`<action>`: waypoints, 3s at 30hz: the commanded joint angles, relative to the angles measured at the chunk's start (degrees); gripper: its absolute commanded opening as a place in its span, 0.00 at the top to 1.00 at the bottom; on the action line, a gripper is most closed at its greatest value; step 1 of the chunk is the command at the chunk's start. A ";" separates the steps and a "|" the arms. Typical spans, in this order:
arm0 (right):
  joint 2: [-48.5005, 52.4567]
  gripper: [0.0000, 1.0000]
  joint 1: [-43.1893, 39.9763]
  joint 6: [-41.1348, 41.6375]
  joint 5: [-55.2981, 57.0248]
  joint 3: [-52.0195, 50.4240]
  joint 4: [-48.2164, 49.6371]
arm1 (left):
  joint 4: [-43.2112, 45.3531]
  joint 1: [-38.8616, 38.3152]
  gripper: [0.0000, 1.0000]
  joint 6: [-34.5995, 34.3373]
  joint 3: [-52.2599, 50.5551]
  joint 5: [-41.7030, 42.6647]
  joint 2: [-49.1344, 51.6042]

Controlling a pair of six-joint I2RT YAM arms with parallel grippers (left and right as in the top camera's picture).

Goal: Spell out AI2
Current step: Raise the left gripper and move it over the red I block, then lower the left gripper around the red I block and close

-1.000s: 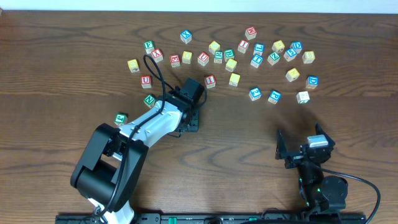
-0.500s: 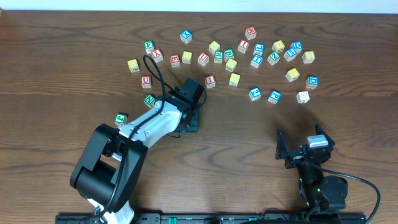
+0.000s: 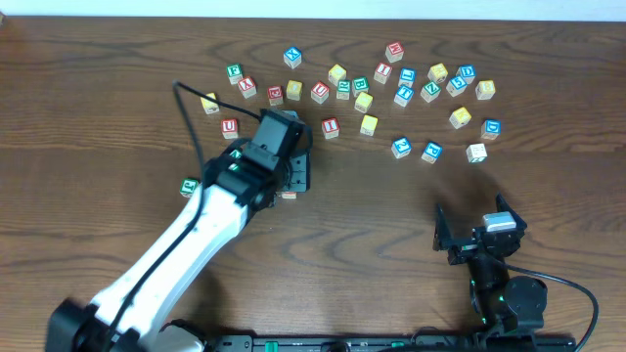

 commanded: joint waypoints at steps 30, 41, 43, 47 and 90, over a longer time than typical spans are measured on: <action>-0.17 0.01 -0.42 0.74 0.24 -0.09 -0.22 | -17.29 1.16 0.32 -14.78 44.04 0.74 37.11; -0.17 0.01 -0.42 0.74 0.24 -0.09 -0.22 | -14.23 1.16 0.32 -14.05 44.04 0.15 43.69; -0.17 0.01 -0.42 0.74 0.24 -0.09 -0.22 | -12.96 1.16 0.32 -13.22 44.04 0.20 43.69; -0.17 0.01 -0.42 0.72 0.24 -0.09 -0.22 | -11.26 1.16 0.33 -11.87 44.04 1.27 43.69; -0.17 0.01 -0.42 0.74 0.24 -0.09 -0.22 | -8.00 -0.20 0.38 -14.95 44.15 -1.01 47.34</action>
